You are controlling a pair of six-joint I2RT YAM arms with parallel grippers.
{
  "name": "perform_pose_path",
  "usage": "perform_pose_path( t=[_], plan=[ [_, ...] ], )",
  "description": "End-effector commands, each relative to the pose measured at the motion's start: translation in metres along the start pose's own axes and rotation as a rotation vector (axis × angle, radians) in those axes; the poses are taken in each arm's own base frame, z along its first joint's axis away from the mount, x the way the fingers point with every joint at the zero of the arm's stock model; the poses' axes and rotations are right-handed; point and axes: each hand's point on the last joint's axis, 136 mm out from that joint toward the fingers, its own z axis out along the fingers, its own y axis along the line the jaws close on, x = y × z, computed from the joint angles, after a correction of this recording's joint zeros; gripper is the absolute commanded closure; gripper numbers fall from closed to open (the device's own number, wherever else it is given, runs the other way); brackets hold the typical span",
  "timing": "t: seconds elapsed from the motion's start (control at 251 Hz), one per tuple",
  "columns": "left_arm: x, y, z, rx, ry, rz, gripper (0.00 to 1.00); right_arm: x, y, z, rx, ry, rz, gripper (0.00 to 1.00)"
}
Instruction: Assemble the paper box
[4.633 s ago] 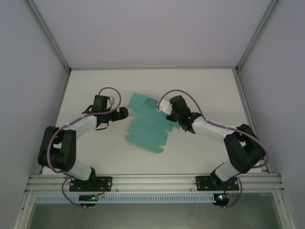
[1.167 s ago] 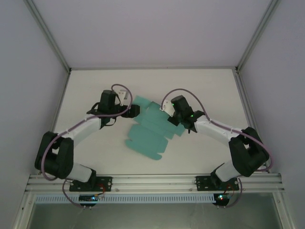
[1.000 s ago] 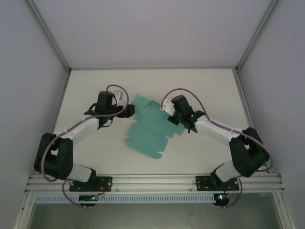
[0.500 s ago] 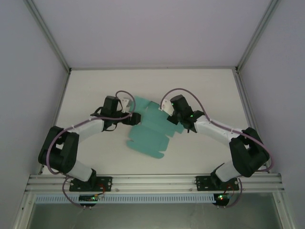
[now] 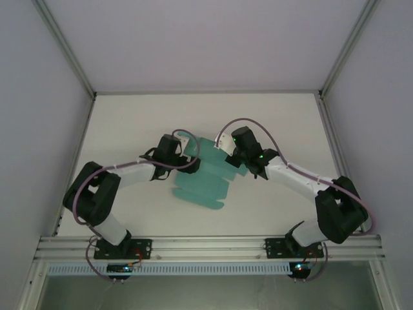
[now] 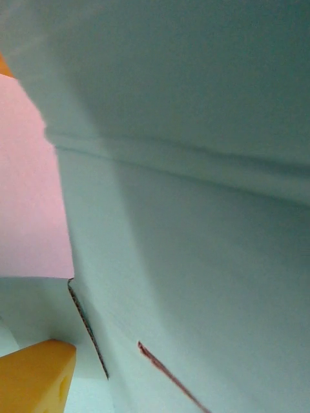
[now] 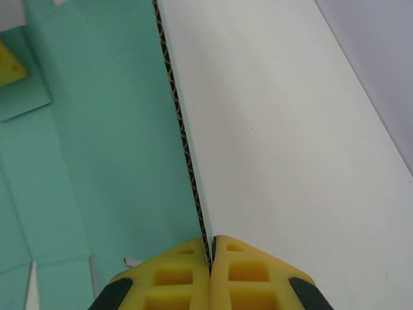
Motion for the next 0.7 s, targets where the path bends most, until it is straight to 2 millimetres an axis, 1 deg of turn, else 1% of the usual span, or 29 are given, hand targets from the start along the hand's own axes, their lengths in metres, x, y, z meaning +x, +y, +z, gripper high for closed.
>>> perform_pose_path(
  t=[0.0, 0.072, 0.116, 0.2, 0.299, 0.351, 0.395, 0.435, 0.483, 0.551, 0.603, 0.698],
  plan=[
    [-0.010, 0.006, 0.002, -0.072, -0.014, 0.028, 0.00, -0.022, -0.006, -0.012, -0.009, -0.064, -0.028, 1.00],
    [-0.014, 0.001, -0.005, -0.039, -0.046, 0.018, 0.00, -0.014, -0.007, -0.007, 0.014, -0.025, -0.080, 1.00],
    [-0.018, 0.000, -0.014, -0.035, -0.073, 0.018, 0.00, -0.009, -0.012, -0.003, 0.046, 0.000, -0.130, 1.00],
    [-0.025, 0.006, -0.033, -0.044, -0.112, -0.008, 0.00, -0.004, -0.019, 0.007, 0.119, 0.048, -0.241, 1.00],
    [-0.030, 0.019, -0.054, -0.064, -0.123, -0.072, 0.01, -0.006, -0.026, 0.017, 0.212, 0.068, -0.368, 1.00],
    [-0.034, 0.026, -0.066, -0.069, -0.134, -0.110, 0.01, -0.010, -0.028, 0.023, 0.256, 0.063, -0.455, 1.00],
    [-0.039, 0.031, -0.074, -0.071, -0.145, -0.133, 0.01, -0.017, -0.036, 0.025, 0.319, 0.064, -0.523, 1.00],
    [-0.044, 0.038, -0.083, -0.086, -0.164, -0.157, 0.01, -0.023, -0.040, 0.027, 0.362, 0.070, -0.574, 1.00],
    [-0.051, 0.048, -0.092, -0.116, -0.187, -0.182, 0.00, -0.029, -0.041, 0.030, 0.393, 0.071, -0.620, 1.00],
    [-0.059, 0.070, -0.102, -0.178, -0.209, -0.238, 0.00, -0.042, -0.043, 0.033, 0.456, 0.038, -0.679, 1.00],
    [-0.063, 0.087, -0.106, -0.224, -0.207, -0.284, 0.00, -0.053, -0.044, 0.035, 0.515, 0.005, -0.751, 1.00],
    [-0.070, 0.114, -0.105, -0.263, -0.196, -0.375, 0.00, -0.066, -0.045, 0.036, 0.595, -0.037, -0.784, 1.00]
  ],
)
